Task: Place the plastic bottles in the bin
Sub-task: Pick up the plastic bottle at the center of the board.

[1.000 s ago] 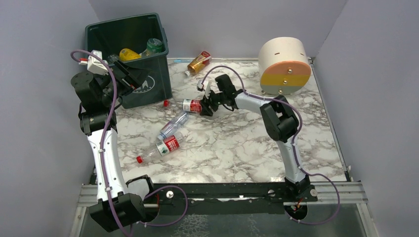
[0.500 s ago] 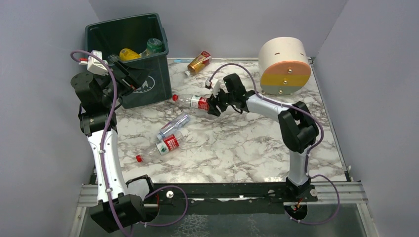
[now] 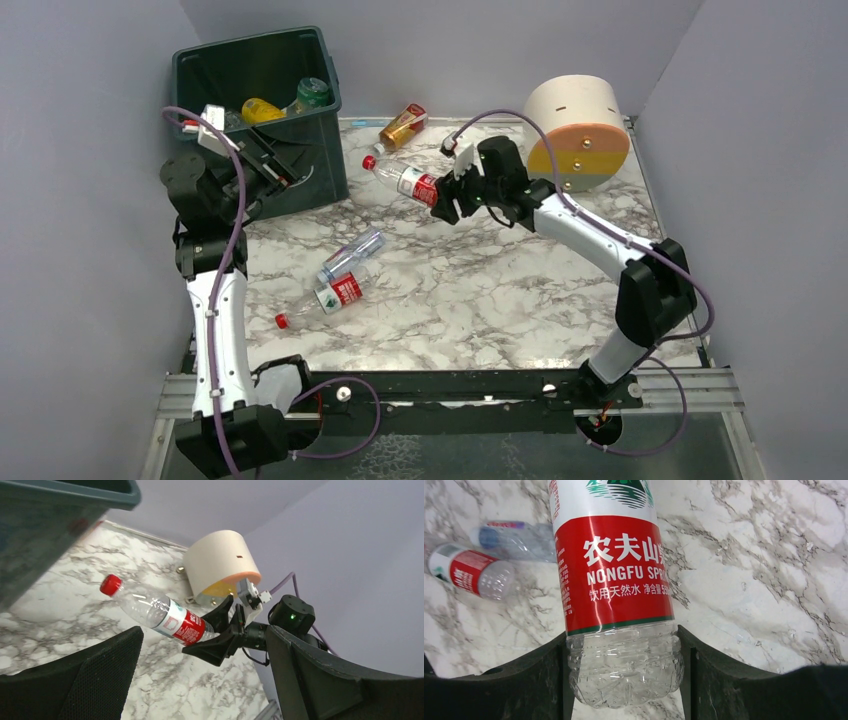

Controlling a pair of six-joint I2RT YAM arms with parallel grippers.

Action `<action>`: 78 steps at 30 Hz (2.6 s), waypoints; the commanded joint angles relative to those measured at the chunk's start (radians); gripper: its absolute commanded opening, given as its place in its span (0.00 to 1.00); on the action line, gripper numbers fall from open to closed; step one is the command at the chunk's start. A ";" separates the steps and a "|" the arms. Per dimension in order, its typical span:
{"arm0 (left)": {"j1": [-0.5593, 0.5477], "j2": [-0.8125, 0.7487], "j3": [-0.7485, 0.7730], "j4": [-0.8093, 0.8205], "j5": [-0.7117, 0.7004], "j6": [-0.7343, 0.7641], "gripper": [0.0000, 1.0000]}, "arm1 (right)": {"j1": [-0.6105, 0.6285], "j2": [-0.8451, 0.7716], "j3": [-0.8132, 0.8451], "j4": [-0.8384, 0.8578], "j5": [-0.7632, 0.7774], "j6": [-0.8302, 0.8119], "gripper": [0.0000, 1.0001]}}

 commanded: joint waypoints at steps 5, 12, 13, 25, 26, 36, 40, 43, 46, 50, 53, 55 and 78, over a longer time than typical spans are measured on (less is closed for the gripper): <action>-0.231 0.032 -0.059 0.165 -0.131 -0.073 0.99 | 0.006 -0.148 0.000 0.004 -0.040 0.202 0.47; -0.355 0.048 -0.105 0.250 -0.243 -0.119 0.99 | 0.007 -0.273 -0.041 0.045 -0.060 0.262 0.47; -0.370 0.050 -0.108 0.260 -0.258 -0.124 0.99 | 0.007 -0.285 -0.039 0.046 -0.075 0.266 0.47; -0.585 0.122 -0.124 0.369 -0.452 -0.151 0.99 | 0.007 -0.358 -0.101 0.121 -0.265 0.323 0.48; -0.598 0.132 -0.119 0.369 -0.463 -0.147 0.99 | 0.008 -0.363 -0.108 0.128 -0.274 0.329 0.48; -0.670 0.171 -0.103 0.371 -0.522 -0.119 0.99 | 0.008 -0.390 -0.131 0.136 -0.278 0.330 0.48; -0.681 0.183 -0.092 0.367 -0.525 -0.114 0.90 | 0.008 -0.393 -0.143 0.143 -0.272 0.330 0.48; -0.686 0.192 -0.084 0.366 -0.520 -0.109 0.76 | 0.008 -0.392 -0.148 0.137 -0.264 0.323 0.48; -0.689 0.197 -0.075 0.360 -0.516 -0.105 0.68 | 0.008 -0.392 -0.156 0.135 -0.252 0.318 0.48; -0.689 0.198 -0.064 0.343 -0.521 -0.091 0.64 | 0.008 -0.395 -0.158 0.129 -0.247 0.317 0.50; -0.689 0.203 -0.042 0.319 -0.525 -0.071 0.63 | 0.008 -0.403 -0.156 0.126 -0.245 0.319 0.62; -0.690 0.211 -0.020 0.301 -0.526 -0.053 0.63 | 0.008 -0.409 -0.154 0.120 -0.239 0.320 0.74; -0.326 0.392 0.443 0.106 -0.382 0.097 0.64 | 0.008 -0.475 -0.238 0.068 -0.189 0.324 1.00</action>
